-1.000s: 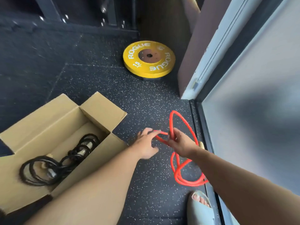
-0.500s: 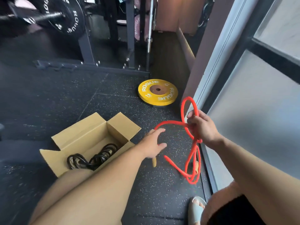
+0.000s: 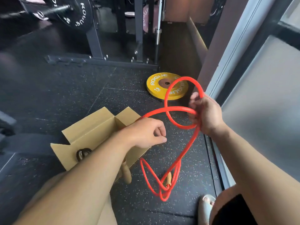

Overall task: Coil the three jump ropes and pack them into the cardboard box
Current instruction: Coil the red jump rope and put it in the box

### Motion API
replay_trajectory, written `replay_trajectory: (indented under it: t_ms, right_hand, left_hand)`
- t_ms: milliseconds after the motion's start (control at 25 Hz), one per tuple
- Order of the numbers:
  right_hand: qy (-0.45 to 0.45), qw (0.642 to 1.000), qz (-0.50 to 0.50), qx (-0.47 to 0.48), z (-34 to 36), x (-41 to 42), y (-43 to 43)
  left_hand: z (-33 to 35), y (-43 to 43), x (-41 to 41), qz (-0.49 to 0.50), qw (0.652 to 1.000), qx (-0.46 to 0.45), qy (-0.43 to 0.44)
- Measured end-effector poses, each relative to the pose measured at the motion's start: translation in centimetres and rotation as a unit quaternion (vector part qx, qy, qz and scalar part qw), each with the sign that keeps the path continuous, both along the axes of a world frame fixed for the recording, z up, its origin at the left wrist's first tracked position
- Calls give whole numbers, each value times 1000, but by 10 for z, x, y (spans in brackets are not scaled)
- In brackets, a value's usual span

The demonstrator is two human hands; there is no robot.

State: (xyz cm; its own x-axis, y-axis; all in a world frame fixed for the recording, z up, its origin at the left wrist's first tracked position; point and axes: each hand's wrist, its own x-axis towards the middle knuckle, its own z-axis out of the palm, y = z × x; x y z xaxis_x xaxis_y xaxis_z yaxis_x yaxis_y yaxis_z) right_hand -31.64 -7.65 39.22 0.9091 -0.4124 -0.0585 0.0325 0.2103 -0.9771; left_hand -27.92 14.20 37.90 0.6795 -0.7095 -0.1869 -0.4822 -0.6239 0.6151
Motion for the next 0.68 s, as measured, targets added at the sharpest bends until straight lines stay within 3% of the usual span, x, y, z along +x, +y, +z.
replay_trajectory:
  t_ms: [200, 280, 360, 480, 560, 680]
  right_hand:
    - [24, 999, 26, 7, -15, 18, 1]
    - [20, 999, 41, 29, -20, 25, -1]
    - [15, 997, 55, 57, -25, 33, -7]
    - [13, 998, 32, 57, -25, 42, -18]
    - [23, 998, -53, -36, -24, 45, -29]
    - [102, 956, -146, -232, -35, 51, -56]
  left_hand:
    - [11, 8, 28, 70, 981, -121, -133]
    - [-5, 8, 38, 48, 994, -34, -91]
    - [-26, 1, 40, 9, 999, 40, 4]
    - [-40, -9, 47, 33, 998, 12, 46]
    - [-45, -10, 52, 46, 997, -6, 54]
    - [-49, -14, 60, 94, 988, -123, 19]
